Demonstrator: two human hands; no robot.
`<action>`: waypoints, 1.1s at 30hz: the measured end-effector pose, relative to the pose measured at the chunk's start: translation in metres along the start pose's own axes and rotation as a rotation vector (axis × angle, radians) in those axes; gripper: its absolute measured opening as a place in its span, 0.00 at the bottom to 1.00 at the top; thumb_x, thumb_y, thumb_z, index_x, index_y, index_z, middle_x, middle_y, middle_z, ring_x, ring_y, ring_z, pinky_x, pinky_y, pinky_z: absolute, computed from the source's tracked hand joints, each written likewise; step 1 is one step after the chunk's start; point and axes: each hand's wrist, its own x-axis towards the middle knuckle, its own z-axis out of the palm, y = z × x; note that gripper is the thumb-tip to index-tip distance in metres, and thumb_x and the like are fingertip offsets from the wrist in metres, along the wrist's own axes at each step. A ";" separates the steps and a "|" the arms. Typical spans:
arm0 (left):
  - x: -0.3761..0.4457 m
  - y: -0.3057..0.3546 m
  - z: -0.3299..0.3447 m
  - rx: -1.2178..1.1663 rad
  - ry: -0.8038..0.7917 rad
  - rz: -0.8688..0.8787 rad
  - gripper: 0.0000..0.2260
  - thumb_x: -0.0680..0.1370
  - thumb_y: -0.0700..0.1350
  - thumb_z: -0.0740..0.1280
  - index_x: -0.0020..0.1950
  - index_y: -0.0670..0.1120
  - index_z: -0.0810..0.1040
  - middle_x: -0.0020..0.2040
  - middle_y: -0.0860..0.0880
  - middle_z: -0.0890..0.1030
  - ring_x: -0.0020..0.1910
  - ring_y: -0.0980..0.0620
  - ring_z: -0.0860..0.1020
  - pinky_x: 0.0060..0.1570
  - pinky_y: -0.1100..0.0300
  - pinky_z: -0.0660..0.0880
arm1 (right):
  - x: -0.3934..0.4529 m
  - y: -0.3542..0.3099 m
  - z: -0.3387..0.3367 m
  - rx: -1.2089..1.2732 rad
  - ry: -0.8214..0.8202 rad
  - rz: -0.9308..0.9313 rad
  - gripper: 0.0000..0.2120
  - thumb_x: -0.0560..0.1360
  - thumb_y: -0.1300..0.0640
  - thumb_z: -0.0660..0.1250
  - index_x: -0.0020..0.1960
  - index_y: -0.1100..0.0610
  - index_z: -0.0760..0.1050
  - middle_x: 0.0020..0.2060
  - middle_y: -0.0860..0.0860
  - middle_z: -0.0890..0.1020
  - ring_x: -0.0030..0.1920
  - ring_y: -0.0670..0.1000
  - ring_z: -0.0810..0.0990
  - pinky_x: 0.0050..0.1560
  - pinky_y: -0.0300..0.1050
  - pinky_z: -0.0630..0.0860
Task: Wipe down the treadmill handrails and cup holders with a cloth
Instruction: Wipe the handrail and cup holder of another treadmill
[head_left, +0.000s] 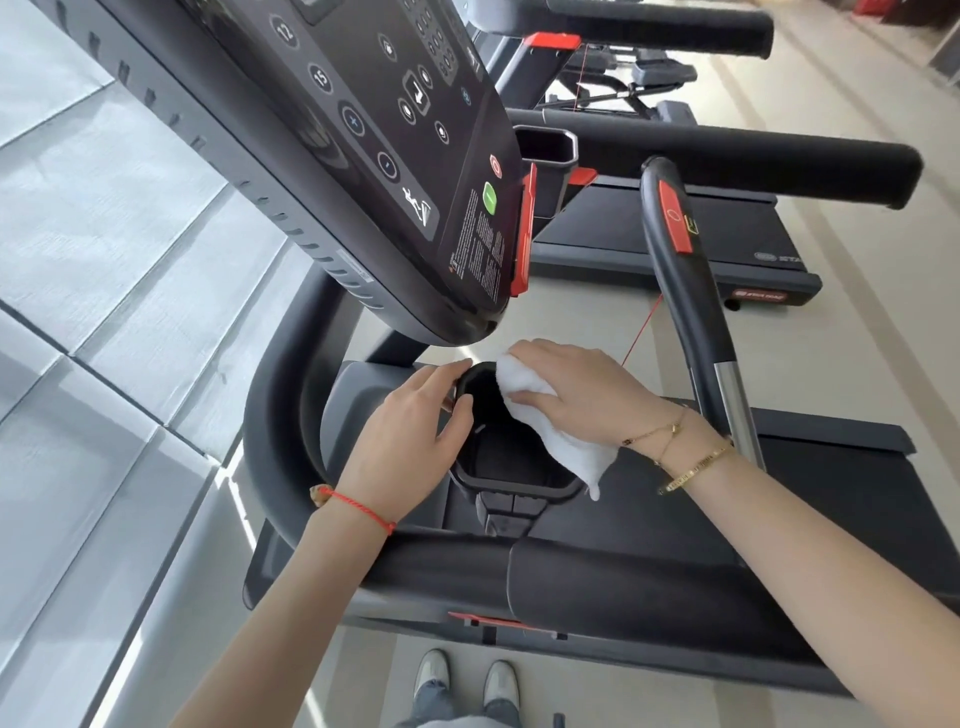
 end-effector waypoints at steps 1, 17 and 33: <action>0.000 0.000 0.000 0.002 -0.004 0.009 0.16 0.81 0.45 0.63 0.69 0.50 0.74 0.50 0.53 0.78 0.47 0.57 0.75 0.49 0.56 0.74 | -0.007 0.000 0.003 0.069 0.023 0.076 0.17 0.81 0.48 0.59 0.67 0.53 0.67 0.58 0.50 0.75 0.54 0.55 0.75 0.49 0.48 0.68; 0.014 -0.016 -0.012 0.026 -0.194 0.198 0.20 0.81 0.49 0.62 0.74 0.52 0.67 0.63 0.56 0.75 0.56 0.53 0.77 0.56 0.53 0.75 | -0.039 -0.023 0.017 0.467 0.120 0.544 0.21 0.81 0.49 0.60 0.68 0.60 0.61 0.48 0.50 0.73 0.42 0.47 0.72 0.36 0.39 0.64; 0.018 -0.030 -0.003 -0.190 -0.182 0.194 0.20 0.79 0.47 0.64 0.72 0.52 0.71 0.57 0.58 0.74 0.51 0.59 0.75 0.59 0.61 0.74 | -0.063 -0.033 0.032 0.551 0.209 0.619 0.25 0.80 0.47 0.61 0.72 0.57 0.61 0.56 0.50 0.73 0.52 0.50 0.73 0.40 0.36 0.66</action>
